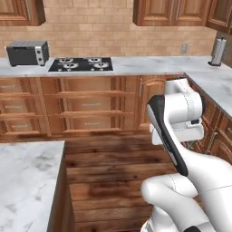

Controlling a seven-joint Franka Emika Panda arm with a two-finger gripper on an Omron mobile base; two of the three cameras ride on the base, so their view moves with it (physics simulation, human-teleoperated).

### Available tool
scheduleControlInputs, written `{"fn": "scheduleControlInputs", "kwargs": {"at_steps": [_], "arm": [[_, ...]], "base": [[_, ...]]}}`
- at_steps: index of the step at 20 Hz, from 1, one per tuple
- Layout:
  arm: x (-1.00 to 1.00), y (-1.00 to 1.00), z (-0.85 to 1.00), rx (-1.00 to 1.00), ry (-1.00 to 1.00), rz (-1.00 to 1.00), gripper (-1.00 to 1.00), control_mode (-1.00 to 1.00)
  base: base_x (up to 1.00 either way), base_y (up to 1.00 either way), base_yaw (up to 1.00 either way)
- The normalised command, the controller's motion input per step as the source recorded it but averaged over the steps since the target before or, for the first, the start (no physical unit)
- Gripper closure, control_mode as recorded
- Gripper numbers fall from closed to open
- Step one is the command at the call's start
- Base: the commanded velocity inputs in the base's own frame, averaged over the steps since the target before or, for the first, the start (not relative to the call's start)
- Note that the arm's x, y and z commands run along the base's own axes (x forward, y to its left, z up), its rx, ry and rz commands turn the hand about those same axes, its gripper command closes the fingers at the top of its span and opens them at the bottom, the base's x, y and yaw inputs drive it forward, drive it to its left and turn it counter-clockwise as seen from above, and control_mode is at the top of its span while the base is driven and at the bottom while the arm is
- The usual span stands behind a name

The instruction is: Retrieve the butter from the fridge and place it on a plate on the dining table. Then retrieve the butter knife by the fridge and place it near the plate.

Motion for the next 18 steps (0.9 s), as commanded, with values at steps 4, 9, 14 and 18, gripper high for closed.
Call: {"fn": "scheduleControlInputs", "kwargs": {"at_steps": [4,9,14,18], "arm": [[0.0,0.0,0.0,0.0,0.0,0.0,-1.0,1.0],[0.0,0.0,0.0,0.0,0.0,0.0,-1.0,1.0],[0.0,0.0,0.0,0.0,0.0,0.0,-1.0,1.0],[0.0,0.0,0.0,0.0,0.0,0.0,-1.0,1.0]], "base": [[1.0,-0.03,0.23],[1.0,-0.15,0.29],[1.0,-0.2,0.37],[1.0,-0.25,0.46]]}}
